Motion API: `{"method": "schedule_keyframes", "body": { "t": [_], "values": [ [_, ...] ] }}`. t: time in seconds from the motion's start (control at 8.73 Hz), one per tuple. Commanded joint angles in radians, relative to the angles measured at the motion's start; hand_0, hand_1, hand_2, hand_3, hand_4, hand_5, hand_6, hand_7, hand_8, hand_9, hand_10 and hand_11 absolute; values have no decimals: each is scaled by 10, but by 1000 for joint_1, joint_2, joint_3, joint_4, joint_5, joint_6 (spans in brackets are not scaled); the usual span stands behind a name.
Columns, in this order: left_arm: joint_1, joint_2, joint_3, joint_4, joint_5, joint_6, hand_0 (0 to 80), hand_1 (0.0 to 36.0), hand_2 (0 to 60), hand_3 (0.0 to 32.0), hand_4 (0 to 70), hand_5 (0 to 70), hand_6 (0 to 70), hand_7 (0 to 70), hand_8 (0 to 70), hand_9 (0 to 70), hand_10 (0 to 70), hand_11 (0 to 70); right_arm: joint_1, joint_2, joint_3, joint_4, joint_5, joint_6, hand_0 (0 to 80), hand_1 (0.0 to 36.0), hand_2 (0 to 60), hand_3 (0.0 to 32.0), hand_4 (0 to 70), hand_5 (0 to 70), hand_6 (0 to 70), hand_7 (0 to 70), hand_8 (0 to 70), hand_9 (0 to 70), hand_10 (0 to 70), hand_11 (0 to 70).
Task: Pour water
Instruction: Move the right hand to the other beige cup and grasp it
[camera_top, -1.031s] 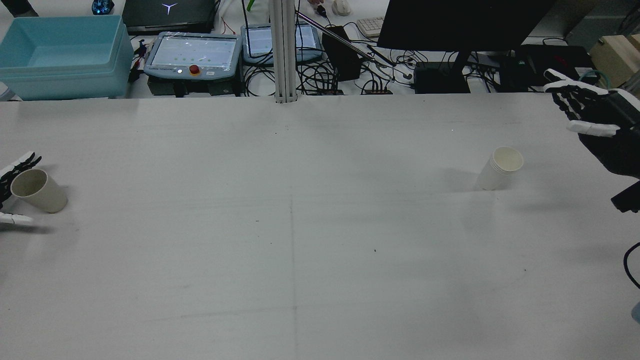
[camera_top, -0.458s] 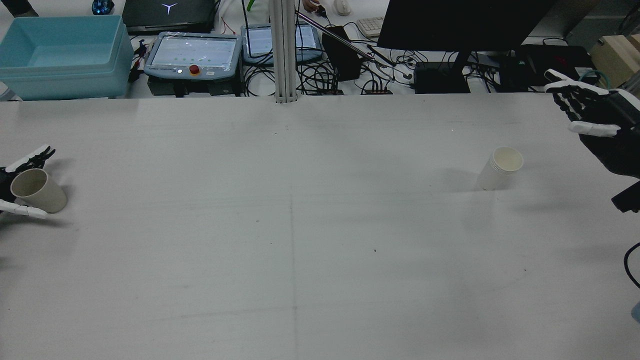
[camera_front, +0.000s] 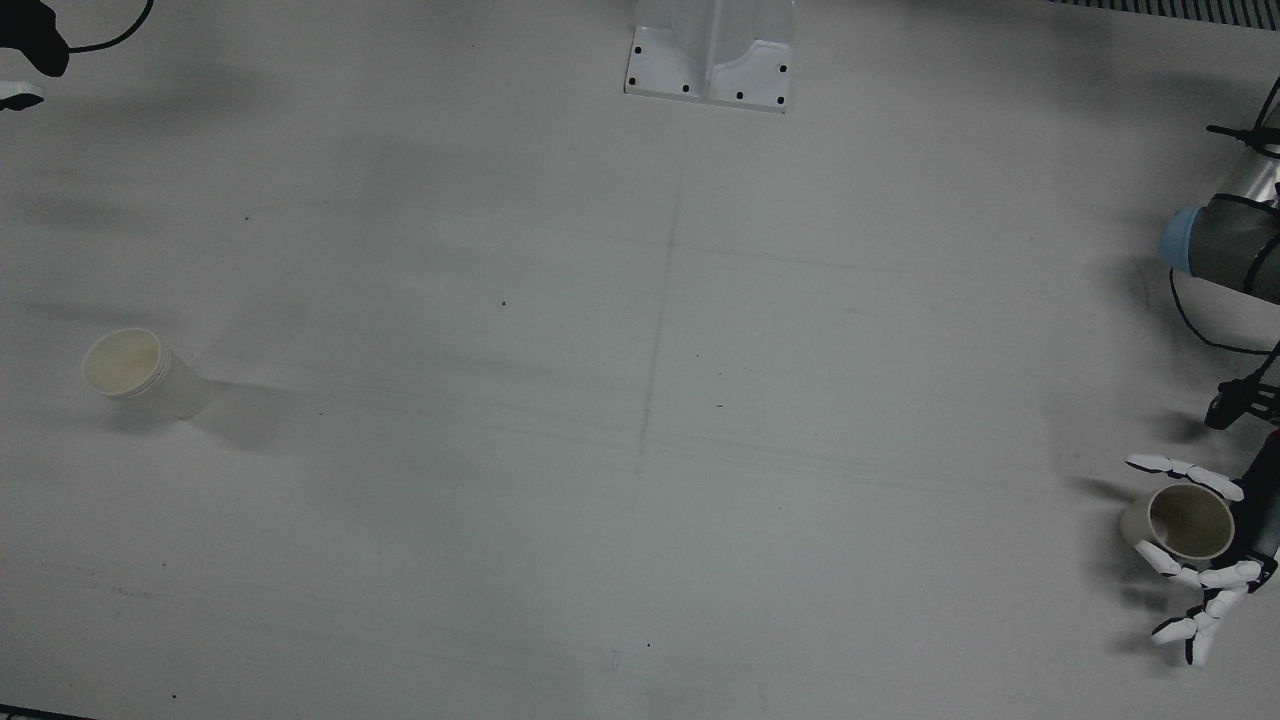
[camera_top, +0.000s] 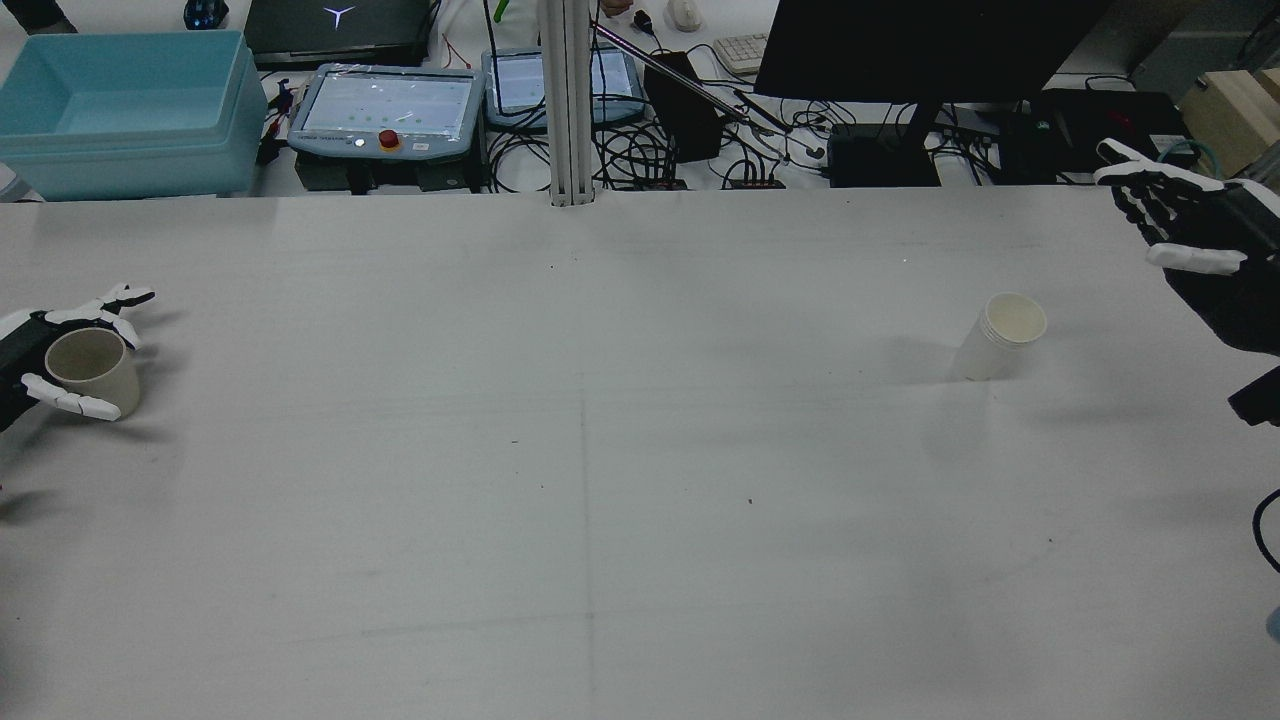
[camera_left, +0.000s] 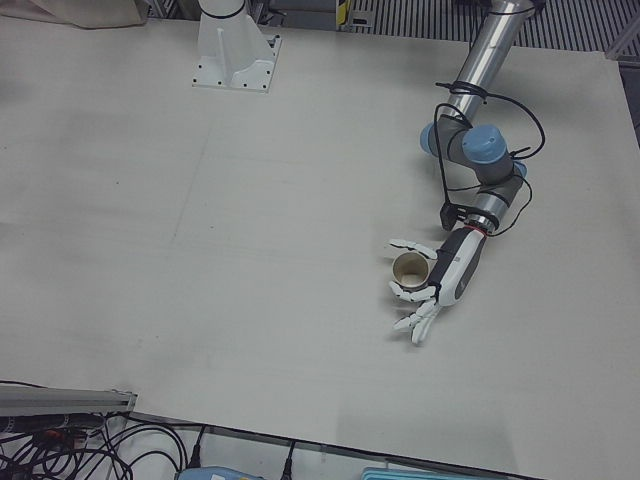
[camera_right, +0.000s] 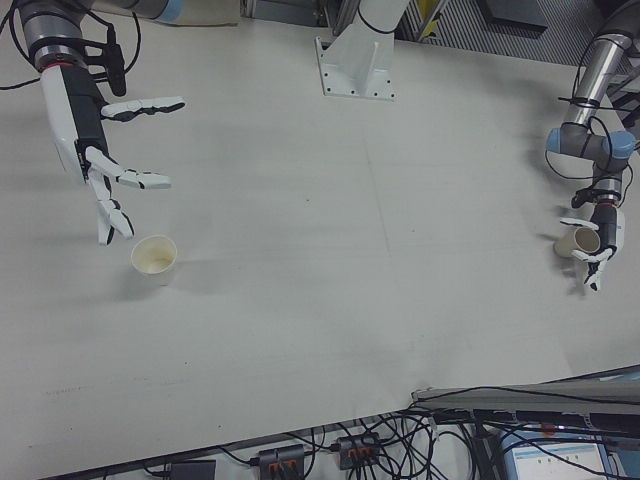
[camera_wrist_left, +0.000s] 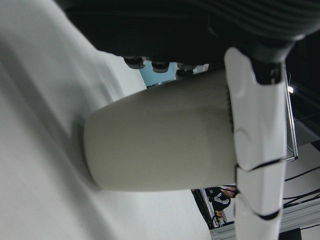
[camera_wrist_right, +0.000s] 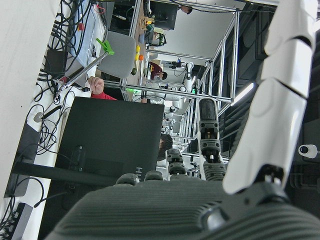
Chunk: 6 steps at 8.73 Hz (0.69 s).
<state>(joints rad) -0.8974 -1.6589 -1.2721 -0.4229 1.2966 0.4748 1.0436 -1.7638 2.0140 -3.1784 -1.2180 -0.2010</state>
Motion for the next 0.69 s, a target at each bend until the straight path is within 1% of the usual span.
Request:
{"method": "schedule_keyframes", "body": {
  "t": [0.0,0.11,0.23,0.34,0.46,0.57],
  "values": [
    [-2,1,0,7,-7,-91,795,347,575,0,700,700,198,180,86,66,48,88,18,-3,-108,15,2,20,509,161,64,0,149,236,62,109,2,8,0,0],
    [-2,1,-4,28,-31,-157,692,360,600,0,700,700,205,188,88,71,52,96,30,-2,-157,49,2,20,510,162,61,0,128,229,54,98,0,5,0,0],
    [-3,2,-53,92,-39,-209,655,360,600,0,700,700,207,193,87,71,55,101,27,7,-228,99,0,20,510,167,61,0,92,213,45,82,0,2,0,0],
    [-5,4,-100,136,-37,-237,675,360,600,0,700,700,207,196,86,71,56,104,23,24,-312,157,2,19,514,175,67,0,76,203,44,74,0,0,0,0],
    [-5,4,-148,174,-37,-257,675,360,600,0,700,700,206,195,84,71,56,105,10,65,-451,238,2,9,517,178,74,0,92,206,51,79,0,1,0,0],
    [-5,2,-198,220,-37,-263,666,360,600,0,700,700,205,193,83,69,54,103,-3,142,-616,324,2,0,520,182,92,0,119,211,60,87,2,3,0,0]
  ]
}}
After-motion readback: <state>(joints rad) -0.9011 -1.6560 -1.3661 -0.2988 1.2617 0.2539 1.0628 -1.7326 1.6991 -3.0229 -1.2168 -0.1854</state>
